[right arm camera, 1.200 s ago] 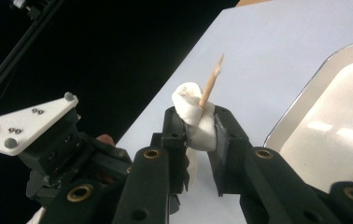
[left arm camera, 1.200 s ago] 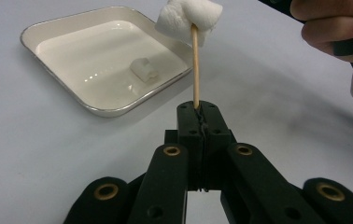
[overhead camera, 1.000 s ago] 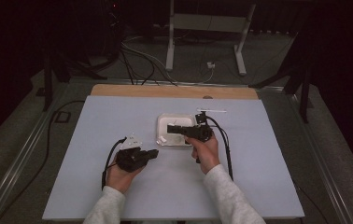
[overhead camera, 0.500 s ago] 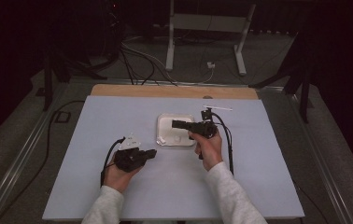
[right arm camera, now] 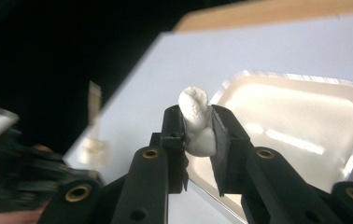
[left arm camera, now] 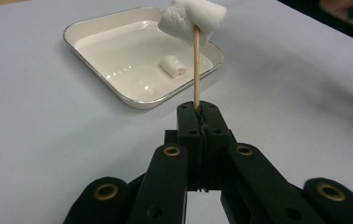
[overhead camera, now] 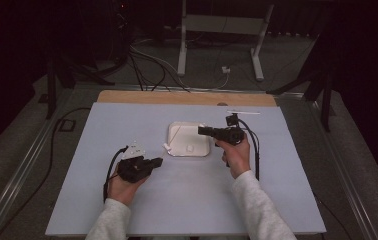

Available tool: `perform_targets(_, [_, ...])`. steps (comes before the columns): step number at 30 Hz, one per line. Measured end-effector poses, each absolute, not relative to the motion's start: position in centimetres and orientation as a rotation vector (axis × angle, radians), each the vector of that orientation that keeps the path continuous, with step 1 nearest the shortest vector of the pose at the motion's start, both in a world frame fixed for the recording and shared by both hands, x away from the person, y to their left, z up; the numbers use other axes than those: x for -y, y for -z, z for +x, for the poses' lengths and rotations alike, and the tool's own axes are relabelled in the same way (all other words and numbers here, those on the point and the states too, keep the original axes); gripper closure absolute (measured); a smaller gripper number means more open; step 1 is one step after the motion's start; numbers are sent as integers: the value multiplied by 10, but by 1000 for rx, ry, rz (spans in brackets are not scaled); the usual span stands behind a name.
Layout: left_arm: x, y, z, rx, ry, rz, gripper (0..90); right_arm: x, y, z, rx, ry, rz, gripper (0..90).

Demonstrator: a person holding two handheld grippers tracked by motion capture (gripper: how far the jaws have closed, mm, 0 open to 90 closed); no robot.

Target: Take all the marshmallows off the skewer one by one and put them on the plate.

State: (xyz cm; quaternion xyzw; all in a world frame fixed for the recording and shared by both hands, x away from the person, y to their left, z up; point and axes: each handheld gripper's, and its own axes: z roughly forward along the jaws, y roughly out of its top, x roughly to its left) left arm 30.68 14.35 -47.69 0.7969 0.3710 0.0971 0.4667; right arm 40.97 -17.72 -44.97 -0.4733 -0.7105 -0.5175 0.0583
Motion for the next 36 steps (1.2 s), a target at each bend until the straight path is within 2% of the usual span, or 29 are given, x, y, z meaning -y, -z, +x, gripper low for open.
perform_targets(8, [-146, 476, 307, -917, -235, 1939, 900, 163, 474, 417, 2309, 1355, -1491, 726])
perform_targets(14, [-145, 476, 308, -923, -234, 1935, 900, 161, 478, 418, 2337, 1292, -1527, 488])
perform_targets(24, [-144, 476, 309, -932, -237, 1927, 900, 160, 469, 410, 2309, 1383, -1449, 313])
perform_targets(36, [-141, 475, 310, -932, -242, 1920, 900, 149, 461, 395, 2275, 1452, -1291, 238])
